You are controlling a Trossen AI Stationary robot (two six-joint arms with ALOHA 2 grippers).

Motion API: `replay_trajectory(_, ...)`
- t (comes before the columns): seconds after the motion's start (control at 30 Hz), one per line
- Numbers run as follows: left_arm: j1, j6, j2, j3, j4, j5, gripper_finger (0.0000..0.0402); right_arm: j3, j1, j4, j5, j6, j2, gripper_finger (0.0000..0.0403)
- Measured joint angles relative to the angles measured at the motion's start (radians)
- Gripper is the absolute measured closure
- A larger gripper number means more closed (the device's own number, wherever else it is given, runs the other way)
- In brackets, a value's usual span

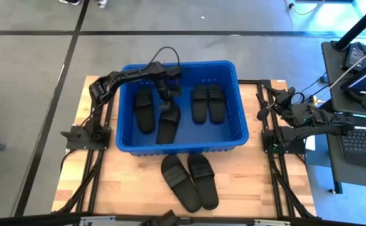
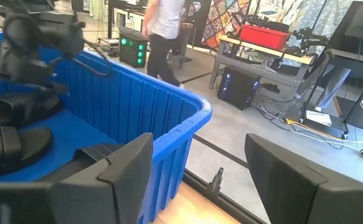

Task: Pick and place slides into bin
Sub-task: Put the black slide into the blue organizer bin

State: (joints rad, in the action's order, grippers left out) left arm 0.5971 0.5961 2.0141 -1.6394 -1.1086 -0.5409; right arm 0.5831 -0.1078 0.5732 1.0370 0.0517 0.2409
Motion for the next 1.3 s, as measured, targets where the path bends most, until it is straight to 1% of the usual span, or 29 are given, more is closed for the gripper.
replay_trajectory(0.17, -0.105, 0.125, -0.002, 0.0, -0.005, 0.178, 0.0099, 0.0, 0.0, 0.0, 0.0, 0.0, 0.0, 0.0147)
replay_trajectory(0.23, -0.141, 0.163, -0.002, 0.0, -0.001, 0.227, 0.0099, 0.0, 0.0, 0.0, 0.001, 0.0, 0.0, 0.0147)
replay_trajectory(0.43, -0.218, 0.142, -0.003, 0.0, 0.017, 0.357, 0.0099, 0.0, 0.0, 0.0, 0.001, -0.001, 0.0, 0.0147)
replay_trajectory(0.6, -0.235, 0.11, -0.003, -0.016, 0.022, 0.381, 0.0099, 0.0, 0.0, 0.0, 0.001, -0.004, 0.0, 0.0147)
replay_trajectory(0.77, -0.233, 0.081, -0.003, -0.079, 0.005, 0.388, 0.0099, 0.0, 0.0, 0.0, 0.002, -0.005, 0.0, 0.0147)
replay_trajectory(0.9, -0.24, 0.053, -0.003, -0.138, -0.043, 0.43, 0.0099, 0.0, 0.0, 0.0, 0.002, -0.005, 0.0, 0.0147)
replay_trajectory(1.0, -0.26, 0.043, -0.003, -0.143, -0.053, 0.456, 0.0099, 0.0, 0.0, 0.001, 0.002, -0.005, 0.0, 0.0147)
replay_trajectory(1.1, -0.283, 0.042, -0.003, -0.143, -0.088, 0.455, 0.0099, 0.0, 0.0, 0.004, 0.002, -0.006, 0.0, 0.0147)
replay_trajectory(1.3, -0.305, 0.061, -0.003, -0.137, -0.081, 0.456, 0.0099, 0.0, 0.0, 0.006, 0.002, -0.008, 0.0, 0.0147)
